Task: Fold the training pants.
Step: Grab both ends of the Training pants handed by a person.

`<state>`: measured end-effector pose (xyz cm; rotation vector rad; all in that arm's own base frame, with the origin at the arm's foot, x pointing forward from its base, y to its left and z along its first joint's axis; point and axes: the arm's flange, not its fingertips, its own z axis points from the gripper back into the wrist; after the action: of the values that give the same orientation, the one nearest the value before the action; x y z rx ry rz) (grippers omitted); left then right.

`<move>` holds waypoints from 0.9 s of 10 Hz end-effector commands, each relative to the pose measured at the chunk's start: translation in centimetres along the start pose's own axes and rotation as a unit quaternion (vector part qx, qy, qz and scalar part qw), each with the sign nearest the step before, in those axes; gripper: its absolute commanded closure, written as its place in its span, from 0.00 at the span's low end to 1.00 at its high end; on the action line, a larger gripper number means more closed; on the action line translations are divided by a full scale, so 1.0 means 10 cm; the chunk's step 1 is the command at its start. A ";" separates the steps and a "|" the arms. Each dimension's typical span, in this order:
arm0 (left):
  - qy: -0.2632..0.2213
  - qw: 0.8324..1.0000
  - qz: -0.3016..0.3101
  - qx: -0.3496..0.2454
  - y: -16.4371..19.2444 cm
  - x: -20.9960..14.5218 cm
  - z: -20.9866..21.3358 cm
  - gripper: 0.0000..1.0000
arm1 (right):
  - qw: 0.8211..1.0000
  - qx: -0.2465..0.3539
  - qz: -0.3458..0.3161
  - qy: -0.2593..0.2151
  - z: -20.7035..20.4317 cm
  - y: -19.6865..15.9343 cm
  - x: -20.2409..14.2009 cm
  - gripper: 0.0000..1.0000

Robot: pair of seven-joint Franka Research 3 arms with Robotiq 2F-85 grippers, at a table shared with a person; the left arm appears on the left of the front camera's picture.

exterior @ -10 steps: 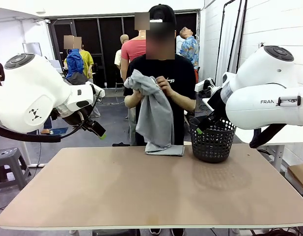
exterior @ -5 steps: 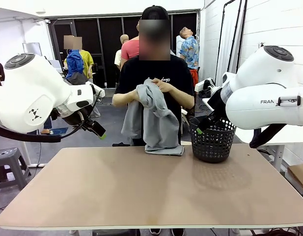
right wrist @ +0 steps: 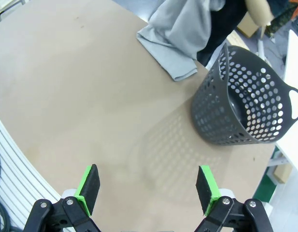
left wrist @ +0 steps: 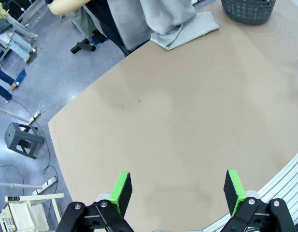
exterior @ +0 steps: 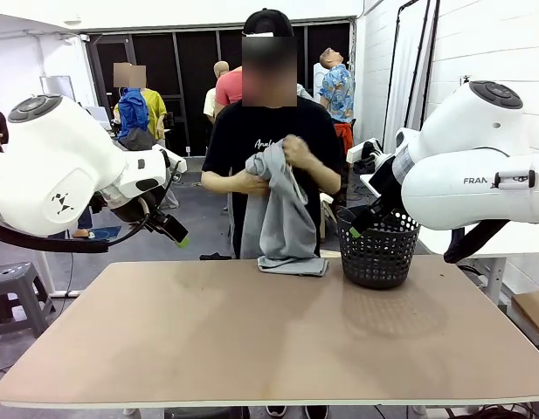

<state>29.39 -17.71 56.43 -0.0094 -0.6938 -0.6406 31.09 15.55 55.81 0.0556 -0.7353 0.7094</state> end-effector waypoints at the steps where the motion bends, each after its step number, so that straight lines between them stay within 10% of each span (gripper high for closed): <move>1: 0.000 1.000 -0.003 -0.002 0.01 0.00 0.00 0.00 | 1.000 0.006 0.001 -0.001 0.00 0.00 0.00 0.00; 9: 0.000 1.000 -0.003 -0.002 0.01 0.00 0.00 0.00 | 1.000 0.006 0.001 -0.001 0.00 0.00 0.00 0.00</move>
<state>29.39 -17.71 56.43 -0.0094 -0.6938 -0.6406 31.09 15.55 55.81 0.0556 -0.7353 0.7094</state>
